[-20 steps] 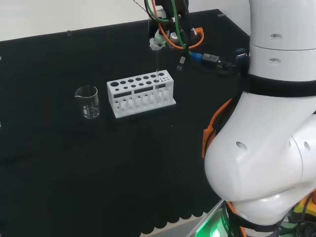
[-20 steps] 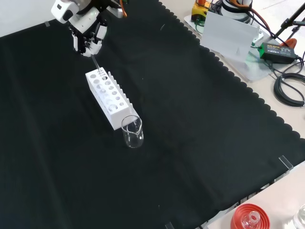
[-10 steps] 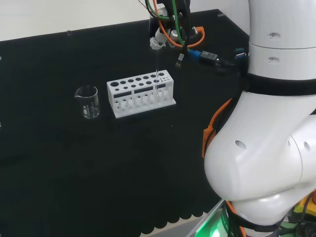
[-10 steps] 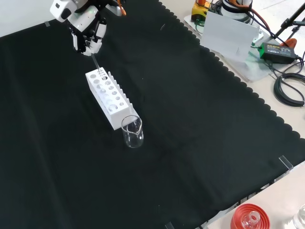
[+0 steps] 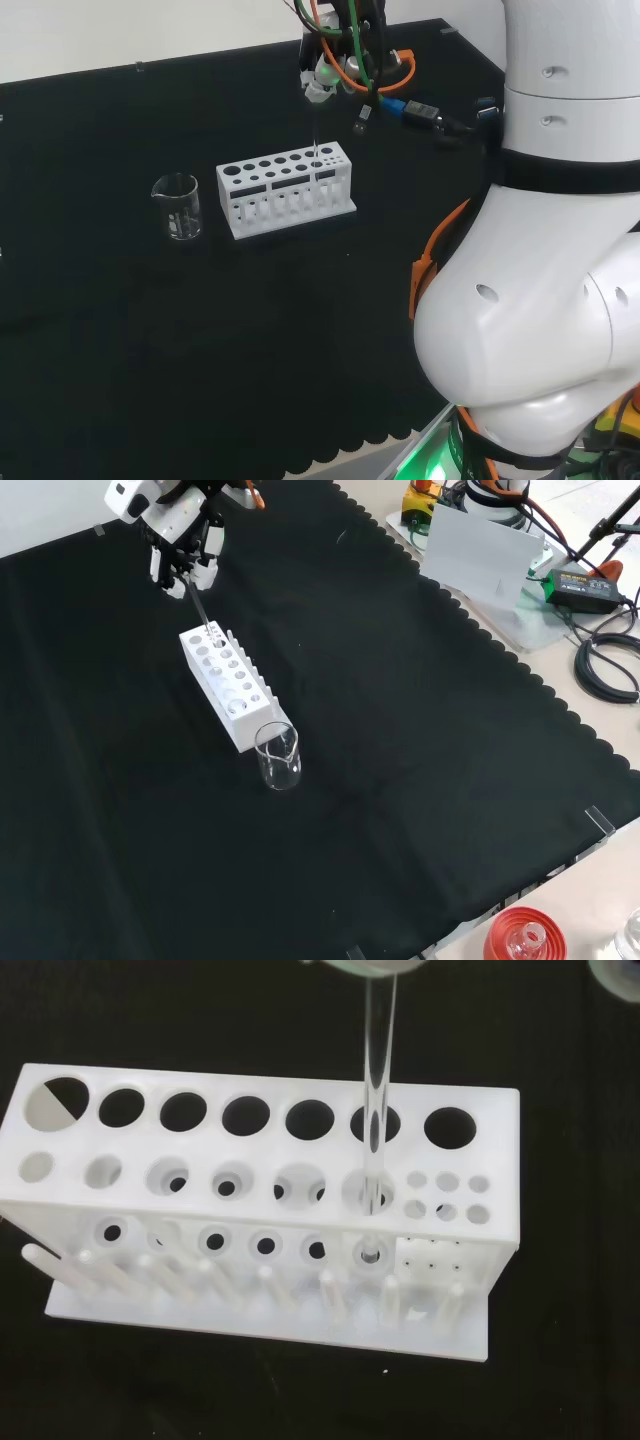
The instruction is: Put the glass rod back on the white test tube rack.
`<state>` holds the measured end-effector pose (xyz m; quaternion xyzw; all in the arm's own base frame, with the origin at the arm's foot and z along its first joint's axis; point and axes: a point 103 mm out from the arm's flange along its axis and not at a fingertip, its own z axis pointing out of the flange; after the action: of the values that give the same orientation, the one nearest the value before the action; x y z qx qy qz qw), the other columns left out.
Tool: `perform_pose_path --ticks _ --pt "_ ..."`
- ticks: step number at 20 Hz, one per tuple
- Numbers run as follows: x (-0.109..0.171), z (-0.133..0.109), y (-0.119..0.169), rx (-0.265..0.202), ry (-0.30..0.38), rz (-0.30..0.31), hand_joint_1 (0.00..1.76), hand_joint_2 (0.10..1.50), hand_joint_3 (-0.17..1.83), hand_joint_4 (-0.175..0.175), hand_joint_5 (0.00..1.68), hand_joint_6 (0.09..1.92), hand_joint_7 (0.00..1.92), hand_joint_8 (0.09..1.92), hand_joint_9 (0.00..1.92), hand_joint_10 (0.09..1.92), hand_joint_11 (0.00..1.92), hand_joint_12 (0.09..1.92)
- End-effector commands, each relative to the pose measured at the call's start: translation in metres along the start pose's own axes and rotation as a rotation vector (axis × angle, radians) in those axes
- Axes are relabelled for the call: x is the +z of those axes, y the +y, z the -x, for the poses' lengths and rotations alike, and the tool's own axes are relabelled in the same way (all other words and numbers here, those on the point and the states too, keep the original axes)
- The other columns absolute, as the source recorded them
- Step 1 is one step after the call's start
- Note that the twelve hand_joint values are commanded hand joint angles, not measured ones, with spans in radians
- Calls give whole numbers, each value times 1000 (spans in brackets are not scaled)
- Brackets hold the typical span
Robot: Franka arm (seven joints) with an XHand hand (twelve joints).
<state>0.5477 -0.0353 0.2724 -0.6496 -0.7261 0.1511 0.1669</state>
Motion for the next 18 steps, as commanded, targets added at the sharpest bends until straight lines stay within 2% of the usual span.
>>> perform_pose_path --ticks 1,8,9,18 --pt "1 -1 -1 -2 2 -6 1265 961 -175 -175 561 934 1714 329 1920 128 1884 391" --pt "-6 2 -3 9 7 -1 1257 949 -175 -175 522 919 1727 313 1920 151 1899 386" --pt "-8 2 -4 11 -11 5 1256 949 -175 -175 521 918 1727 312 1920 153 1899 385" --pt "-29 19 -23 42 5 22 1253 943 -175 -175 513 907 1733 306 1920 165 1897 381"
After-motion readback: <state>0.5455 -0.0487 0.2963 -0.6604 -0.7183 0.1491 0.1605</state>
